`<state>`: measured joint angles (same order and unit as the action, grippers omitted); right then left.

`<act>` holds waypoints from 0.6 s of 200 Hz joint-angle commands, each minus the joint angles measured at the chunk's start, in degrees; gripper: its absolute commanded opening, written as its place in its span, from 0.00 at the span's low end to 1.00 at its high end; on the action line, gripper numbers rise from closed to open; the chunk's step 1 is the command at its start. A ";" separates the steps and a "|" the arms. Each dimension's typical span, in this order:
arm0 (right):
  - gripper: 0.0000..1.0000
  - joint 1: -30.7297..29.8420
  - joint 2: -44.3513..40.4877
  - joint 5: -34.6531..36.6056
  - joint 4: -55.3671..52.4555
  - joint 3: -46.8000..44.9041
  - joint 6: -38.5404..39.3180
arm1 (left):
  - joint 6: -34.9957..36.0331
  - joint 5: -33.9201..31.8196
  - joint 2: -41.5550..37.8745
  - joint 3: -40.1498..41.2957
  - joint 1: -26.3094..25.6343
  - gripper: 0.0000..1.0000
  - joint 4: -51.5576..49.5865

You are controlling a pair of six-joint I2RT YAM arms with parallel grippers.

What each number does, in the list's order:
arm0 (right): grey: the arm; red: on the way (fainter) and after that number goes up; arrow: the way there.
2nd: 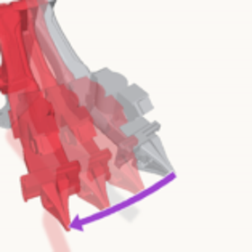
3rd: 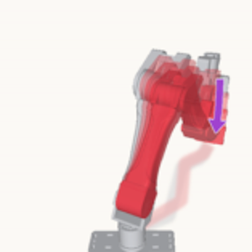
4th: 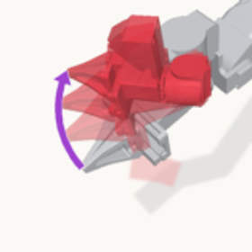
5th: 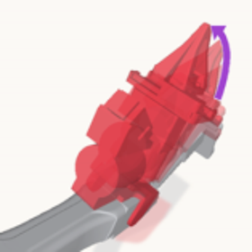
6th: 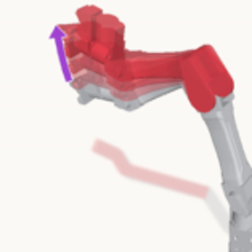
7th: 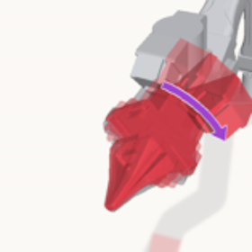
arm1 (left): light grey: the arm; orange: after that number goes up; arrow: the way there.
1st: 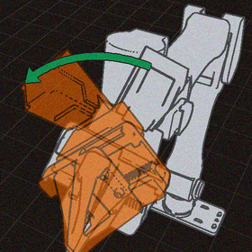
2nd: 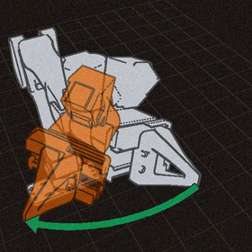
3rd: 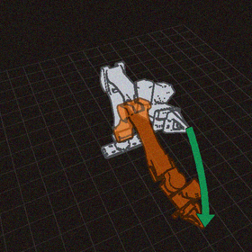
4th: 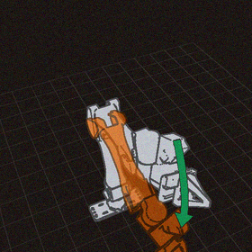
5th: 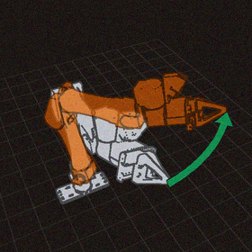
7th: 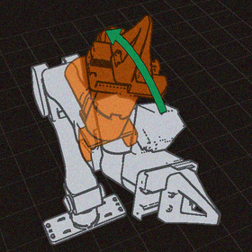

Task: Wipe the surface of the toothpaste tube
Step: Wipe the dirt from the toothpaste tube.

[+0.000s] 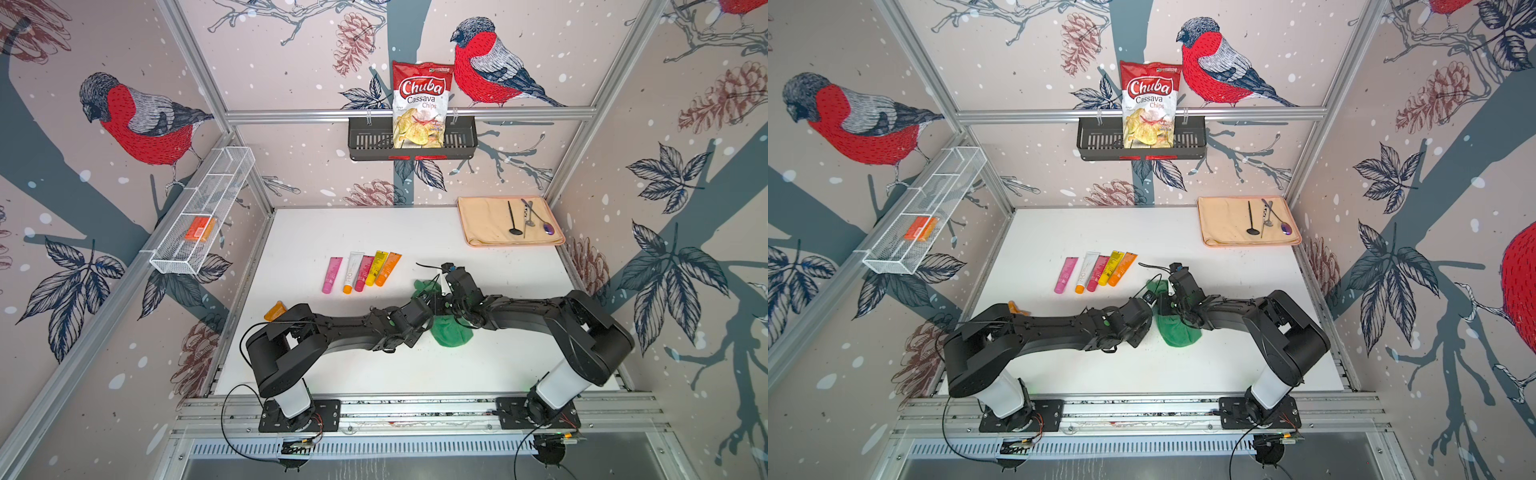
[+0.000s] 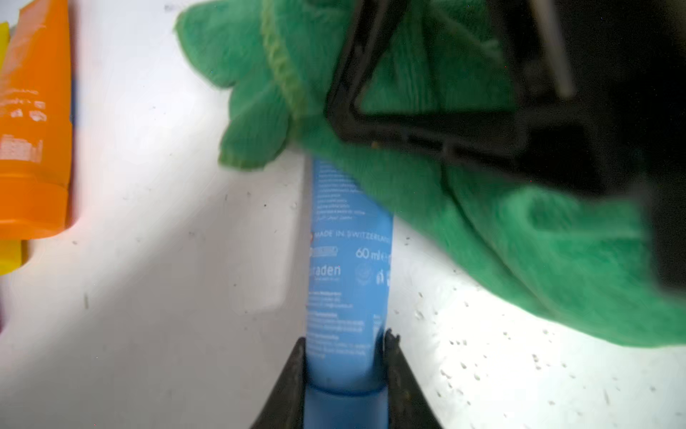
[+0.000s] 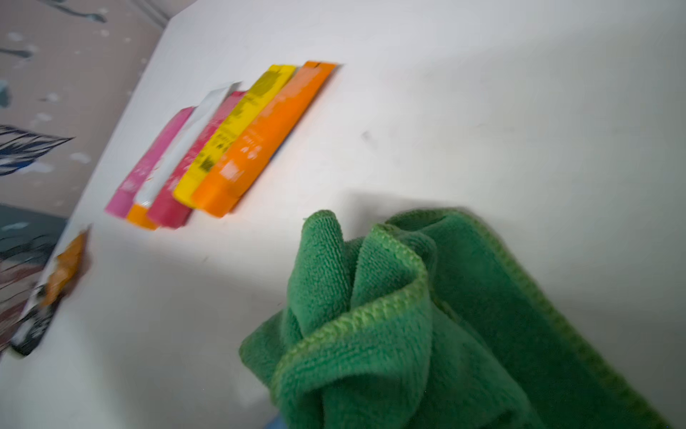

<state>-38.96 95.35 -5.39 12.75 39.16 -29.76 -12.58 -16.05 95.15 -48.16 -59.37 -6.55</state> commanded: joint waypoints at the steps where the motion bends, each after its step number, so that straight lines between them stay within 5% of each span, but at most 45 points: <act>1: 0.02 0.60 2.06 17.93 -18.10 0.86 1.59 | 2.56 0.64 -0.61 0.05 -0.22 0.11 3.71; 53: 0.02 1.34 1.00 20.15 -19.76 2.52 1.84 | 2.56 0.54 -0.56 -0.05 -0.22 0.11 3.47; 120: 0.02 3.36 -15.31 26.93 -23.17 -0.06 1.50 | 0.78 -0.21 0.25 -0.85 -0.29 0.18 0.96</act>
<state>-35.88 85.86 15.59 -5.65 40.10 -28.67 -10.57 -15.25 95.31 -48.47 -59.48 -5.26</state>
